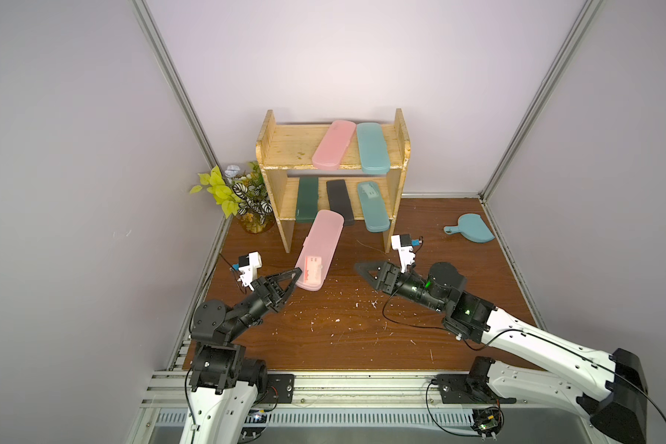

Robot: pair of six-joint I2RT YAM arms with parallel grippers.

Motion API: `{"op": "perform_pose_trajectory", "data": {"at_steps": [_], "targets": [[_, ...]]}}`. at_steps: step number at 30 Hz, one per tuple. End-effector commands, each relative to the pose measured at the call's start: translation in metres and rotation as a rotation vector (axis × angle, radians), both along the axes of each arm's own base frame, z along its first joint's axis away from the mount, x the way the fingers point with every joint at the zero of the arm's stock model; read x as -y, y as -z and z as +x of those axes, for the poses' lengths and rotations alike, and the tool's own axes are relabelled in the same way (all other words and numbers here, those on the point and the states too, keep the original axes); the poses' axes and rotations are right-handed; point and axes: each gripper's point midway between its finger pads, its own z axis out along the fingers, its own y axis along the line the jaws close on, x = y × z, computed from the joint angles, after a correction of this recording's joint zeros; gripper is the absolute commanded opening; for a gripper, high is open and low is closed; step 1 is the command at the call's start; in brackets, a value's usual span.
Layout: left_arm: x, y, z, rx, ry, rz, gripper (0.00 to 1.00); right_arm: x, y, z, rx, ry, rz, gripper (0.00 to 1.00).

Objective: Remove the pencil cases from the shelf
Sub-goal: Pick up the pencil case from the shelf.

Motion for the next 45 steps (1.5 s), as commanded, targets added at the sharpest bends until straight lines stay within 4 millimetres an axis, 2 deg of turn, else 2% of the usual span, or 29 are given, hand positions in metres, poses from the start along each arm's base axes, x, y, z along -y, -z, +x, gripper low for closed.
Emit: {"op": "perform_pose_trajectory", "data": {"at_steps": [1,13,19,25,29,40,45], "targets": [[0.006,-0.016,-0.015,0.093,0.055,-0.009,0.0,-0.002,-0.028,0.0,0.029,0.013,0.107,0.81],[0.009,-0.013,-0.016,0.092,0.082,-0.009,0.0,-0.039,-0.036,0.003,0.023,-0.034,0.193,0.77],[0.01,-0.013,-0.016,0.093,0.093,-0.008,0.0,-0.059,-0.048,0.006,0.044,-0.071,0.237,0.74],[0.011,-0.012,-0.015,0.089,0.094,-0.007,0.0,-0.07,-0.057,0.011,0.048,-0.084,0.271,0.73],[0.006,-0.009,-0.01,0.068,0.052,-0.02,0.0,-0.069,-0.058,0.013,0.037,-0.074,0.288,0.72],[0.002,-0.007,-0.007,0.062,0.027,-0.052,0.0,-0.048,-0.055,0.013,0.065,-0.003,0.254,0.72],[0.004,-0.01,-0.008,0.072,0.042,-0.057,0.0,-0.05,-0.058,0.012,0.083,-0.012,0.24,0.73]]}}
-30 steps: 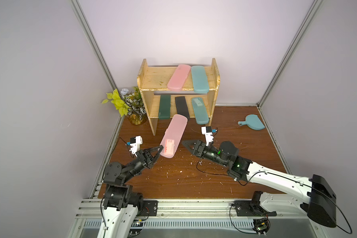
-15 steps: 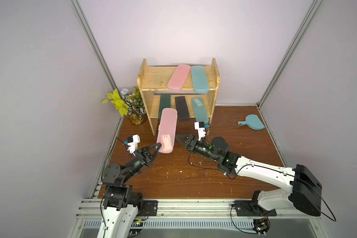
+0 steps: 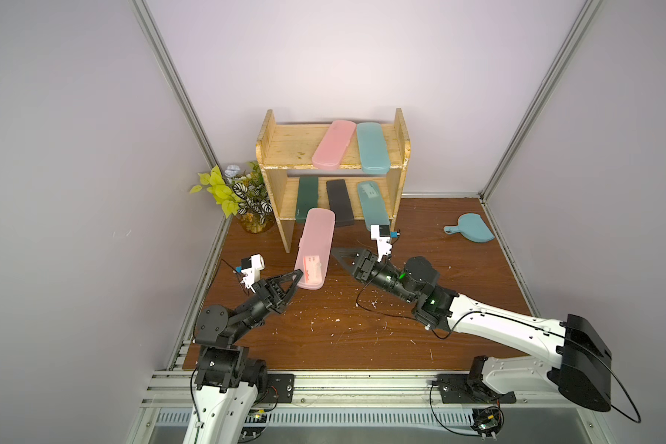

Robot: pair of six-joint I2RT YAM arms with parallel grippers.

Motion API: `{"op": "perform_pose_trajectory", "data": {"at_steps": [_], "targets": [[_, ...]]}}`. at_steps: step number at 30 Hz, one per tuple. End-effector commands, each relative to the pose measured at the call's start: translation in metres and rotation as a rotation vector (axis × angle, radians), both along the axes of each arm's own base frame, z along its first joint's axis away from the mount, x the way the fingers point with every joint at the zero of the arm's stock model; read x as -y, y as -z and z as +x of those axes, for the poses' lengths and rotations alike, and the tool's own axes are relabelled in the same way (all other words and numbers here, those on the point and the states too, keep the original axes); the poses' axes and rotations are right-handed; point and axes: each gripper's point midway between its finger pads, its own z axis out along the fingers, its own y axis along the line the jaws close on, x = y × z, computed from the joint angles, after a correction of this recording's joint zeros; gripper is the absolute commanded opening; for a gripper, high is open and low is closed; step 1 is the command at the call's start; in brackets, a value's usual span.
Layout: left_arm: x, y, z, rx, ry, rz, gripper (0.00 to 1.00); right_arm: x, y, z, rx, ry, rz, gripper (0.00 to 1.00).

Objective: Remove the pencil cases from the shelf
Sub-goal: Pick up the pencil case from the shelf.

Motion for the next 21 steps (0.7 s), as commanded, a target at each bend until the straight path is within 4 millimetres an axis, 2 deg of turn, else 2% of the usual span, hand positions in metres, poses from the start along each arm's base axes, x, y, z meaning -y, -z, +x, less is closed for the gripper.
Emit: {"op": "perform_pose_trajectory", "data": {"at_steps": [1,11,14,21], "targets": [[0.004,-0.014,-0.009,0.07,0.037,-0.003,0.0,0.001,-0.026,-0.004,0.072,0.0,0.037,0.73],[0.007,-0.017,-0.014,0.078,0.064,-0.004,0.0,-0.029,-0.034,0.002,0.099,-0.06,0.06,0.7],[0.007,-0.018,-0.015,0.08,0.067,-0.006,0.0,-0.035,-0.035,0.004,0.096,-0.07,0.082,0.63],[0.007,-0.017,-0.015,0.077,0.066,-0.007,0.0,-0.04,-0.031,0.003,0.077,-0.103,0.12,0.38]]}}
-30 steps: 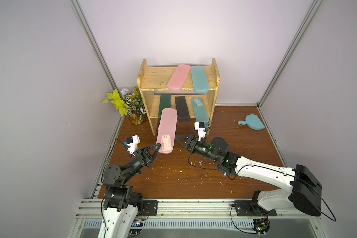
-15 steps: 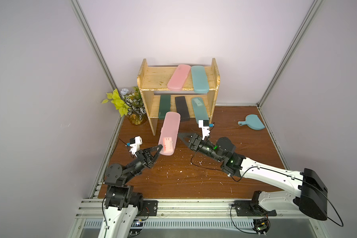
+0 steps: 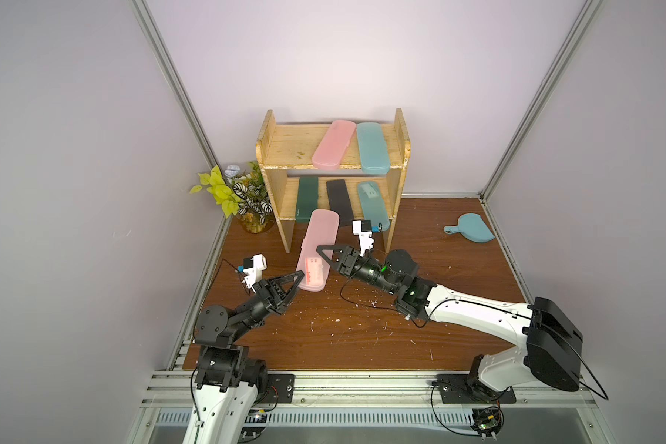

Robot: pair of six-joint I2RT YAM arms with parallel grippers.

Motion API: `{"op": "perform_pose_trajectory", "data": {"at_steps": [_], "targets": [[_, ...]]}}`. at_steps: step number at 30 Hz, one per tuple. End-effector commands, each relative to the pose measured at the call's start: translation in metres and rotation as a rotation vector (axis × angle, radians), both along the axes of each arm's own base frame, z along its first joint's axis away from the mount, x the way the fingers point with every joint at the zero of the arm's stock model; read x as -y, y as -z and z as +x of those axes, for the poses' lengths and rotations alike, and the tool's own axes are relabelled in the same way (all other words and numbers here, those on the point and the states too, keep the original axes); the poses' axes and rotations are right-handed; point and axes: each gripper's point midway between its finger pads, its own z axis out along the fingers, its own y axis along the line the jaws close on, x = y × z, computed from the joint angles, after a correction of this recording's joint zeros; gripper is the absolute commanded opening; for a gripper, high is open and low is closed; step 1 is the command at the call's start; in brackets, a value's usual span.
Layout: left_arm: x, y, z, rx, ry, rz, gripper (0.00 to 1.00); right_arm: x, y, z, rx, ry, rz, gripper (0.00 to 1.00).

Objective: Remove the pencil cases from the shelf
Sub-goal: Pick up the pencil case from the shelf, then place the pencil case at the center of the board.

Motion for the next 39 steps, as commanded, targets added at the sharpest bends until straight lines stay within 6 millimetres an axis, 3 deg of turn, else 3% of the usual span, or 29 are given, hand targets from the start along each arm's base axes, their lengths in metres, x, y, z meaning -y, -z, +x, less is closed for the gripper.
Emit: {"op": "perform_pose_trajectory", "data": {"at_steps": [1,6,7,11,15,19,24,30,39], "targets": [[0.003,-0.015,-0.011,0.077,0.027,-0.001,0.0,0.003,-0.039,-0.011,0.057,-0.04,0.116,0.36],[0.003,-0.011,-0.008,0.069,0.022,0.004,0.02,0.008,-0.031,-0.013,0.037,-0.04,0.116,0.28],[0.003,-0.011,-0.008,0.07,0.02,0.006,0.08,0.009,-0.03,-0.013,0.033,-0.037,0.113,0.27],[0.002,-0.005,-0.004,0.048,0.008,0.025,0.58,0.011,-0.017,-0.013,0.013,-0.029,0.081,0.26],[-0.001,0.011,0.004,-0.015,-0.035,0.088,0.87,0.016,0.004,-0.012,-0.011,-0.009,0.023,0.25],[-0.009,0.033,0.012,-0.1,-0.107,0.19,0.96,0.018,0.042,-0.011,-0.036,0.011,-0.09,0.24],[-0.029,0.058,0.02,-0.203,-0.232,0.383,0.99,0.012,0.09,-0.014,-0.05,0.009,-0.211,0.22],[-0.057,0.055,0.032,-0.221,-0.398,0.53,0.99,-0.009,0.133,-0.014,-0.082,0.024,-0.262,0.2],[-0.083,0.048,0.038,-0.21,-0.553,0.589,0.99,-0.066,0.183,-0.008,-0.15,-0.022,-0.293,0.18]]}}
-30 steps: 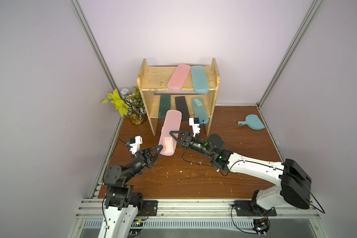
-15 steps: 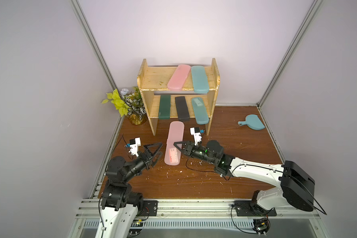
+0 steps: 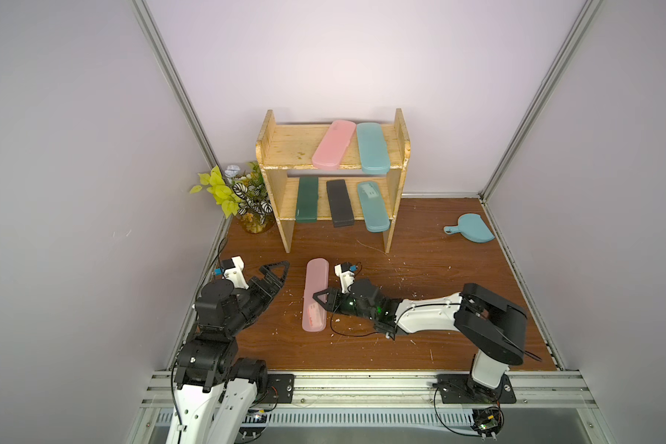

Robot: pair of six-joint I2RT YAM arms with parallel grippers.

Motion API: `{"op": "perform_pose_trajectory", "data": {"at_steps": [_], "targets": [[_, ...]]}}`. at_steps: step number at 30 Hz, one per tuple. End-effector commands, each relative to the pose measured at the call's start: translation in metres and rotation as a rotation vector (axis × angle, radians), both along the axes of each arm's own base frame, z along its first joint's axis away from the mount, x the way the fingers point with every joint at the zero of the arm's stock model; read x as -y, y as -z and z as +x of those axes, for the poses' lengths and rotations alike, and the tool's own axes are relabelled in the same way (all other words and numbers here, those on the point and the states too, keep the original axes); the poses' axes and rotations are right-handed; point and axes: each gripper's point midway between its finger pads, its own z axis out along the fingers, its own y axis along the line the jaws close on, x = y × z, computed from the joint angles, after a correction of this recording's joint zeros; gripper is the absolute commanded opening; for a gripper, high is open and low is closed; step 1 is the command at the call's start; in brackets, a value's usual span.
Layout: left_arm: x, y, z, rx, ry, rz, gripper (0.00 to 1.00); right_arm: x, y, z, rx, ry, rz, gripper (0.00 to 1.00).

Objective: Remove the pencil cases from the shelf
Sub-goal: Place the pencil case at the center of the board.

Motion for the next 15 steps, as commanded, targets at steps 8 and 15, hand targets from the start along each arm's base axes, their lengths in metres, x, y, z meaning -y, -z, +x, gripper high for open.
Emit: {"op": "perform_pose_trajectory", "data": {"at_steps": [8,15], "targets": [[-0.016,-0.012,0.009,0.022,-0.054,0.15,0.99,-0.055,-0.015,0.017,-0.024,-0.005,0.115,0.19],[-0.016,-0.011,0.013,0.01,-0.054,0.161,1.0,-0.067,0.01,0.021,-0.096,-0.006,0.085,0.2]]}}
